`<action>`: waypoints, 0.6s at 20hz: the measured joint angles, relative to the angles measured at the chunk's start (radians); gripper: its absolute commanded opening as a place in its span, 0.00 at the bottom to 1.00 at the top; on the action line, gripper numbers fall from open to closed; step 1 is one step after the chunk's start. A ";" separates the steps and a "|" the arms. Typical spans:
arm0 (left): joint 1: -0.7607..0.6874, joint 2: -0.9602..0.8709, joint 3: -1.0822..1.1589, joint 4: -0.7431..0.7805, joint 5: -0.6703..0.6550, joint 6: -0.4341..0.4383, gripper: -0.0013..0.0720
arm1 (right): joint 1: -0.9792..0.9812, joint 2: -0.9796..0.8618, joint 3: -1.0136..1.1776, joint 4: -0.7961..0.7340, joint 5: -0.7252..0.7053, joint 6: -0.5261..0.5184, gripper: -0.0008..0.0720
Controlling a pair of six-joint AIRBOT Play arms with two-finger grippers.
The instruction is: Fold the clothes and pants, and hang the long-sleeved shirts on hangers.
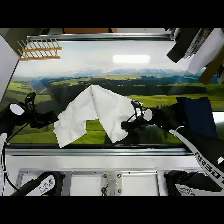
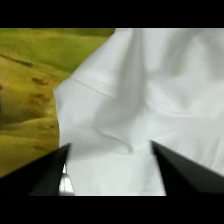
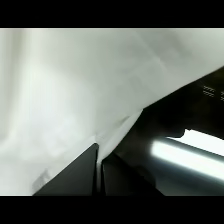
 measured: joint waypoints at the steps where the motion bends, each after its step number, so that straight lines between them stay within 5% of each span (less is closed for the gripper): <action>1: 0.016 0.000 0.000 0.002 -0.003 0.003 0.95 | 0.002 0.001 0.012 -0.007 0.005 0.000 0.02; 7: 0.142 0.000 -0.089 -0.003 0.018 -0.011 0.95 | 0.005 0.026 0.107 -0.094 0.058 0.000 0.02; 12: 0.092 -0.010 -0.193 -0.007 0.100 -0.016 0.95 | 0.005 0.032 0.145 -0.117 0.076 0.000 0.02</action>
